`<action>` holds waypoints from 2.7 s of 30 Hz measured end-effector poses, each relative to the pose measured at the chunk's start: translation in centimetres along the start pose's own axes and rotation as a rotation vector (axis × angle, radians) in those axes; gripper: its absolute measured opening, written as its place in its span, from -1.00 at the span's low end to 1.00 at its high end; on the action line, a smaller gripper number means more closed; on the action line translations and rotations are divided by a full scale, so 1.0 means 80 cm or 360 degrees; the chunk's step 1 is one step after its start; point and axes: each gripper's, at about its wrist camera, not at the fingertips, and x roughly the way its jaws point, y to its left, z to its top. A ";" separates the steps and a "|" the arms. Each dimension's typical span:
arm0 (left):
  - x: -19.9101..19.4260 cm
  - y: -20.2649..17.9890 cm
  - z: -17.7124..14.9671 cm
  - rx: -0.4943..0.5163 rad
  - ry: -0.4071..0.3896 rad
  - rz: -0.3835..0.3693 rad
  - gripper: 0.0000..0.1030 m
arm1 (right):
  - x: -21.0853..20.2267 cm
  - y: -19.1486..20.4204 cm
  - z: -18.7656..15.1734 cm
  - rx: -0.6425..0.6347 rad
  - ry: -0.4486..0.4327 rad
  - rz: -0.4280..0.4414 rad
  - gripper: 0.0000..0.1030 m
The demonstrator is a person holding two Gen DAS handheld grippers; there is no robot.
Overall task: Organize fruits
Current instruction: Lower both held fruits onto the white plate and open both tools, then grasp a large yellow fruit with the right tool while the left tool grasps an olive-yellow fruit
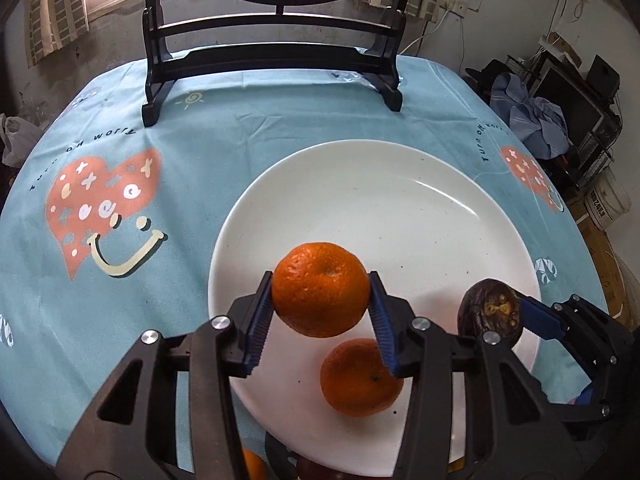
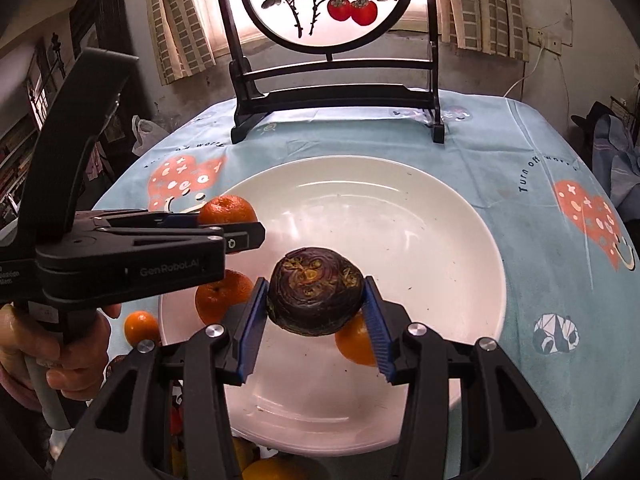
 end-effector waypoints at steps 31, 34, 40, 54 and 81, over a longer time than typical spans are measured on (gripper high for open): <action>-0.154 -0.003 -0.276 0.0047 -0.0198 -0.0041 0.91 | -0.119 0.006 -0.168 0.0222 0.0028 -0.0025 0.03; -0.150 -0.005 -0.275 0.0061 -0.0179 -0.0030 0.91 | -0.112 0.006 -0.167 0.0231 0.0042 -0.0024 0.03; -0.149 -0.004 -0.275 0.0049 -0.0173 -0.0032 0.91 | -0.097 0.007 -0.159 0.0240 0.0064 -0.0034 0.03; -0.148 -0.002 -0.274 0.0029 -0.0159 -0.0053 0.91 | -0.074 -0.005 -0.155 0.0319 0.0148 0.0053 -0.34; -0.093 -0.024 -0.221 -0.0103 0.0006 -0.0223 -0.14 | -0.104 -0.023 -0.154 0.0451 -0.0073 0.0303 -0.33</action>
